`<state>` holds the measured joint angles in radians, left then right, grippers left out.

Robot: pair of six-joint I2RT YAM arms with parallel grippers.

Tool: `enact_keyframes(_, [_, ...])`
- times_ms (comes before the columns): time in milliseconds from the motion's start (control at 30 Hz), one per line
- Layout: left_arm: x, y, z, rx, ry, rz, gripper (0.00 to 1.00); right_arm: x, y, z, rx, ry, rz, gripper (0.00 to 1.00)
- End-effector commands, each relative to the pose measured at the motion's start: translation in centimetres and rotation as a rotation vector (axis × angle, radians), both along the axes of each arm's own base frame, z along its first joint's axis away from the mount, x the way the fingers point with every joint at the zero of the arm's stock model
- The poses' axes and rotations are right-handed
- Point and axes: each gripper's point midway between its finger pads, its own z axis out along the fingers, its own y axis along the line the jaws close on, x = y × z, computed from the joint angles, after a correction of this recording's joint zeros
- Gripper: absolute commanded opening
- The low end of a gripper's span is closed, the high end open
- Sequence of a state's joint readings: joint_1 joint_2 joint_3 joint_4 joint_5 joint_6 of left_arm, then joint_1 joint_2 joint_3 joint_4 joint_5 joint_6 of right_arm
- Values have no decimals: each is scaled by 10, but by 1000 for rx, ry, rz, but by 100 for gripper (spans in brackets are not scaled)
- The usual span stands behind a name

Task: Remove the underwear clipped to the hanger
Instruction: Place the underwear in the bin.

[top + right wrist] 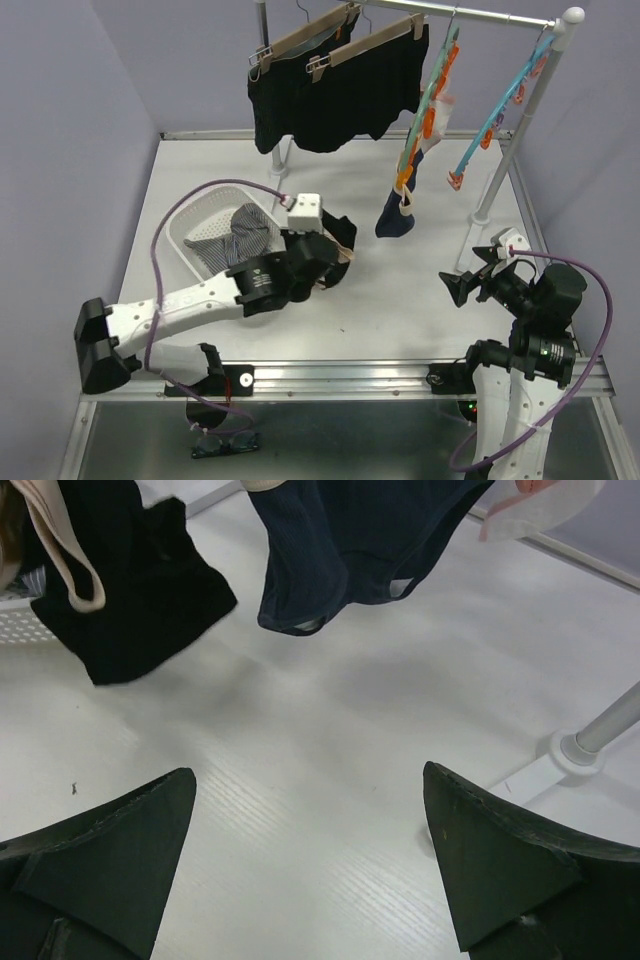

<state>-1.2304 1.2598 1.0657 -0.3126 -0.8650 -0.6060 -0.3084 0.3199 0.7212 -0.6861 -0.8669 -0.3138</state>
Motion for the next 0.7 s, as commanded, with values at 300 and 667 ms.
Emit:
enact_keyframes(300, [83, 181, 89, -3, -230, 396, 0, 7, -6, 5, -4, -26, -28, 100])
enact_keyframes(667, [125, 217, -1, -79, -10, 403, 0, 9, -8, 5, -3, -21, -37, 100])
